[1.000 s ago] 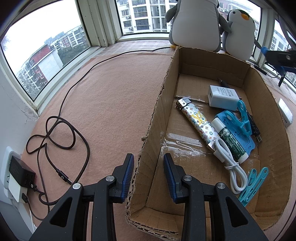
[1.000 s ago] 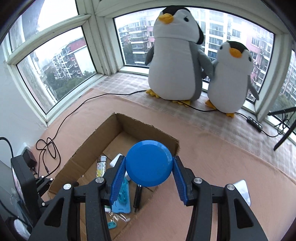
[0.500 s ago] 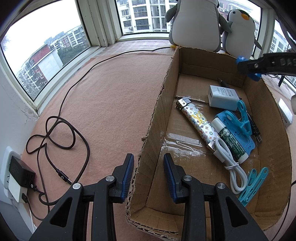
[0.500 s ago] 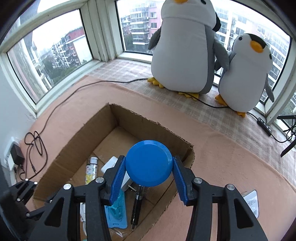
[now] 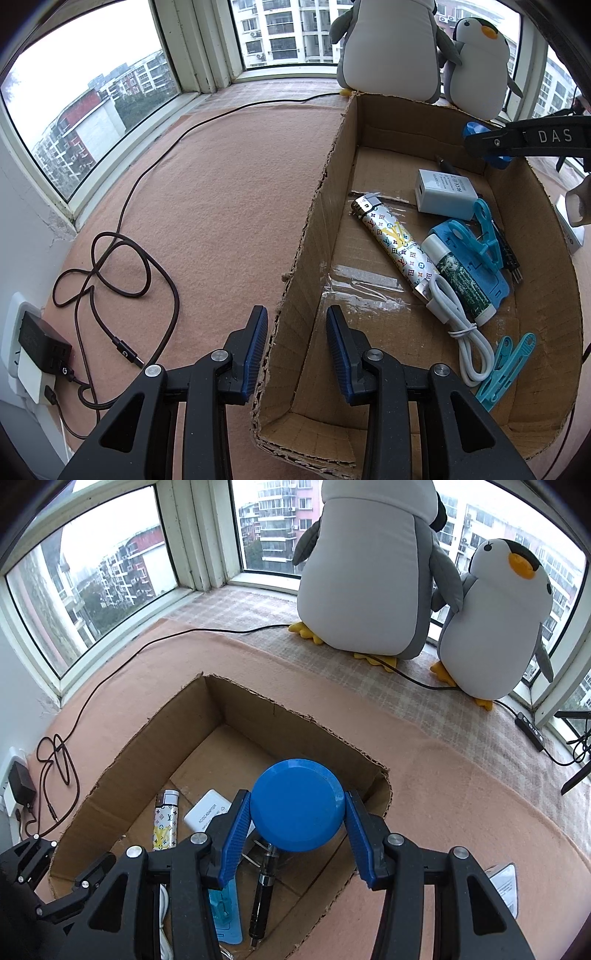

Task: Organize rigid objects
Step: 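Carry the blue round stand into the box and release it, then move the right tool back and grasp the white square box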

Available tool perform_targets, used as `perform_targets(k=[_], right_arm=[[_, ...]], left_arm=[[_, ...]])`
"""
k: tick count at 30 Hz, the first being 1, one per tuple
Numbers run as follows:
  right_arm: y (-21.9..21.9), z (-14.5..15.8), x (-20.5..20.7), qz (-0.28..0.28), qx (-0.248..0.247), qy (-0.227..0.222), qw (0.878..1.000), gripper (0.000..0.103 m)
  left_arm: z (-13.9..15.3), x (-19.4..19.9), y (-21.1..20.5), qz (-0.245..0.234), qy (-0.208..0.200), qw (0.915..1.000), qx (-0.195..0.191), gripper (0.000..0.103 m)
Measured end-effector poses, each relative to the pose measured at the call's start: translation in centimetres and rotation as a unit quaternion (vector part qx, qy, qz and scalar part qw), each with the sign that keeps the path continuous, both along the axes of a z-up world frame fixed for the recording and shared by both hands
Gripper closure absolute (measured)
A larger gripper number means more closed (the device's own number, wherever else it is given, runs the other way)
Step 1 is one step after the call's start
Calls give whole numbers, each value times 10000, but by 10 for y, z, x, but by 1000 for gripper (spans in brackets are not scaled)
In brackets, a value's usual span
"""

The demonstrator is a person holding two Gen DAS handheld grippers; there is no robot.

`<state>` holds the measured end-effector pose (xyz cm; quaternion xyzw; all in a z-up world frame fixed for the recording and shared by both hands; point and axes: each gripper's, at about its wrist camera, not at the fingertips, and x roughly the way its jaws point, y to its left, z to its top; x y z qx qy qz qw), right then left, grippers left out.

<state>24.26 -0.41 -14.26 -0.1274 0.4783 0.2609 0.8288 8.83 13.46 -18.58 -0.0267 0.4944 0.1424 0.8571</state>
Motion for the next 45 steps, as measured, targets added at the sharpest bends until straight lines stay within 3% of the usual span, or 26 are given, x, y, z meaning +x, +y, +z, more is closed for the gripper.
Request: perform_targets(k=[4,8,21,25,34,45], right_arm=[[0,0,0,-3,-3,-12,10000,55],[-1,1,1,-2,20,-3,10000,47],[-5,10,-6,51,198,23,9998,43],[-14,18,-14,73,304,-6,9995,37],[-70,30,-28,-163,477,73,9987,29],[-160,8,-19,-572,-126,372,9976,25]], left_arm=[[0,0,0,1,-1,10000,-3,67],[0,0,0,0,-2,10000,-2,67],[0,0,0,1,-2,10000,1,67],[0,0,0,1,-1,10000,7,67],[0,-1,0,-5,11,10000,35,67],[0,0,-1,11,14,10000,44,67]])
